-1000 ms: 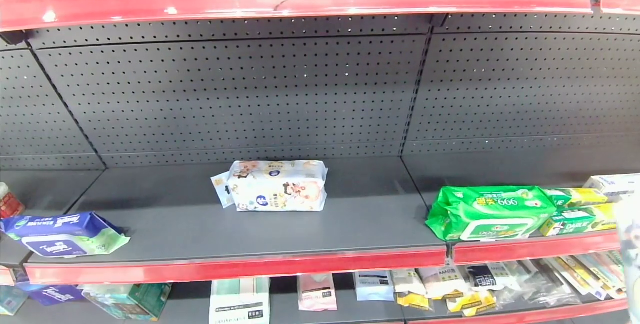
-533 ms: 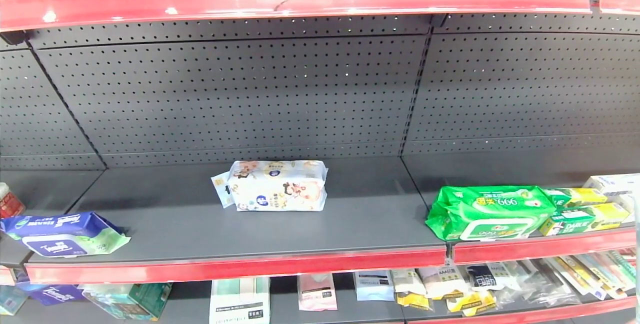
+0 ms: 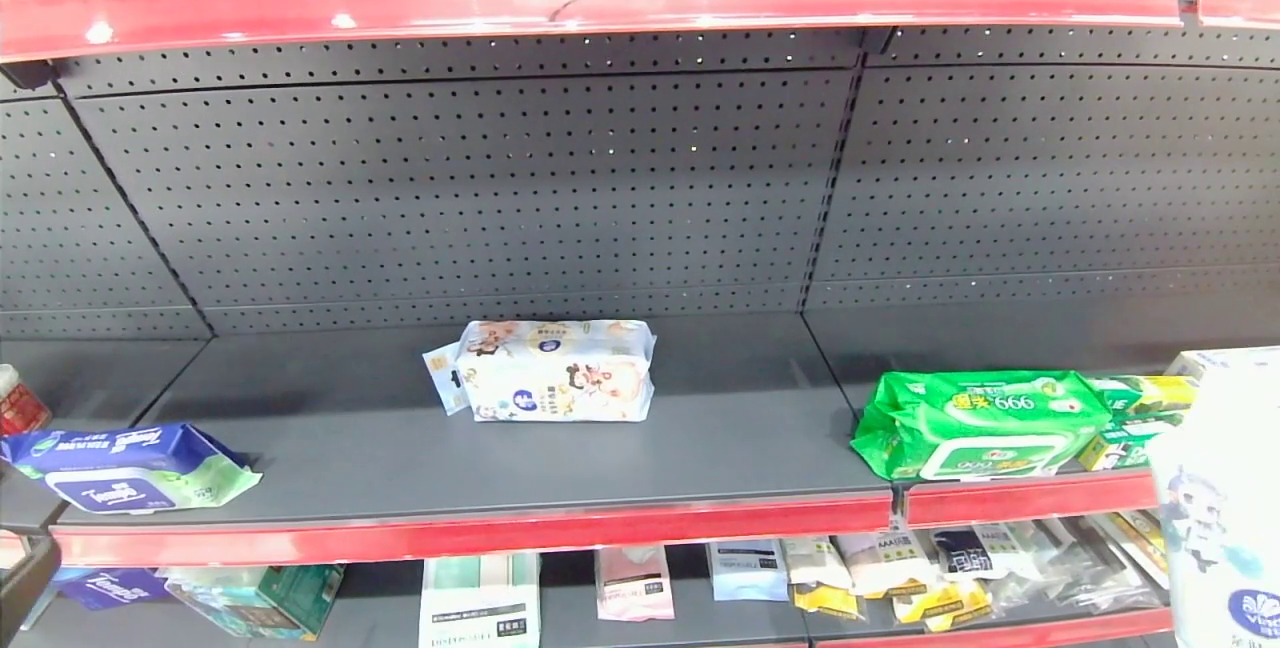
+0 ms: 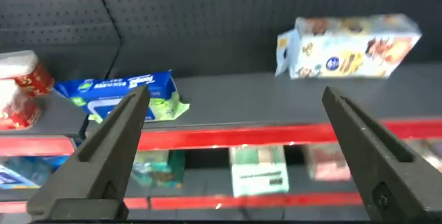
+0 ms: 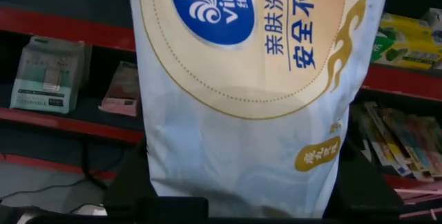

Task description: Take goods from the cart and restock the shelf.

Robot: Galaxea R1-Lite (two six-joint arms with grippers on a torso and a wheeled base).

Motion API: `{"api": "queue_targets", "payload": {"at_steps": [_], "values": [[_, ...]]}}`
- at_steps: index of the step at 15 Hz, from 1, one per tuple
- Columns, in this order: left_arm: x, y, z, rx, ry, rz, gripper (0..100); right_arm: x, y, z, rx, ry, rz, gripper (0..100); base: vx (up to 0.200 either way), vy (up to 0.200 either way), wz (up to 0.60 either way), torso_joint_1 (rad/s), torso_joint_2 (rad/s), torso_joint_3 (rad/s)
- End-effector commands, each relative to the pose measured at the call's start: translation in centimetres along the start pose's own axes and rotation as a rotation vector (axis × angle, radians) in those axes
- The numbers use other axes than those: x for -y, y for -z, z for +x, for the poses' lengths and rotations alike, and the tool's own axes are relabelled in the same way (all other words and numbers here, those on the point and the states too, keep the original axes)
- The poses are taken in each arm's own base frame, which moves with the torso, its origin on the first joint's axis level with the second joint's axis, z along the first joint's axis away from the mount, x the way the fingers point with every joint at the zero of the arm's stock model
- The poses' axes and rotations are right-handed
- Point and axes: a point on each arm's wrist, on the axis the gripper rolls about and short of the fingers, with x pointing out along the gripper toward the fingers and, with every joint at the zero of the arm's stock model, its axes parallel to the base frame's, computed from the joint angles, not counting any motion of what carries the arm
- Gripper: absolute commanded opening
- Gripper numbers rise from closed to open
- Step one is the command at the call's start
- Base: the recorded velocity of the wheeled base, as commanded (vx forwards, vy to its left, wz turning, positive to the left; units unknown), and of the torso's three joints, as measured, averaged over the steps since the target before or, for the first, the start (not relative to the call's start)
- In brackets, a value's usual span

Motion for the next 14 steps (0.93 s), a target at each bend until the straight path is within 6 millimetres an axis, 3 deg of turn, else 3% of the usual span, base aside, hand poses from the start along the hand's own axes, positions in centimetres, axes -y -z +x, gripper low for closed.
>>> {"api": "queue_targets", "payload": {"at_steps": [1,6,8,14], "values": [[0.3,-2.6,6.1,-0.199,0.089,0.043,100,0.0,0.3,0.2,-0.011,0.028,-0.005,0,0.0,0.0,0.0,0.0,0.0,0.0],[1.0,-2.9,12.6,-0.292,0.3,0.122,100,0.2,0.4,0.6,0.039,0.106,0.001,0,0.0,0.0,0.0,0.0,0.0,0.0],[1.2,-2.3,14.4,-0.372,0.347,0.164,100,0.2,0.4,0.6,0.041,0.108,-0.005,0,0.0,0.0,0.0,0.0,0.0,0.0],[0.2,-1.1,23.9,-0.415,0.561,0.43,100,0.2,0.3,0.6,0.04,0.107,-0.035,0,0.0,0.0,0.0,0.0,0.0,0.0]]}}
